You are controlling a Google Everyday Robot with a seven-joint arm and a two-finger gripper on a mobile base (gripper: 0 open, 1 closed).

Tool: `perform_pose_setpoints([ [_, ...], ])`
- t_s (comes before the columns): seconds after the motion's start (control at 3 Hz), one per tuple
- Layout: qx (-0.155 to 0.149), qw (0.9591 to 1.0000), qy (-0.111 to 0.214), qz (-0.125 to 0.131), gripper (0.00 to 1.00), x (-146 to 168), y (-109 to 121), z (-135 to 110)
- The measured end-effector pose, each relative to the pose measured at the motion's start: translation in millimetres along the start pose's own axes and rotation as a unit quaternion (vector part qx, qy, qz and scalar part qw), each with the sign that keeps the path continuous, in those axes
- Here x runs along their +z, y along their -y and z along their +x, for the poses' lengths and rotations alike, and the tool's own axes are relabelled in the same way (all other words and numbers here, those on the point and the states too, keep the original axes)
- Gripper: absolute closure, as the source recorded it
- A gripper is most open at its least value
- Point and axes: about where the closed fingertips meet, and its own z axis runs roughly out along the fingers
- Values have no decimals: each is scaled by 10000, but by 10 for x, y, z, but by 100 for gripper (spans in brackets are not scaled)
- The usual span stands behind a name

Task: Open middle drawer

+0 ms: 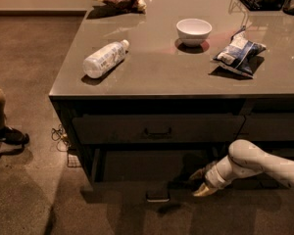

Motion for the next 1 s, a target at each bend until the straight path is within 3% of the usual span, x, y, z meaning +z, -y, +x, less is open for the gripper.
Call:
perform_pose_setpoints([
  [0.33, 25, 9999, 98, -88, 100, 3, -154, -40],
  [0.67, 25, 9999, 100, -88, 100, 3, -164, -42],
  [1.0, 91, 9992, 382, -111, 100, 71, -483, -102],
])
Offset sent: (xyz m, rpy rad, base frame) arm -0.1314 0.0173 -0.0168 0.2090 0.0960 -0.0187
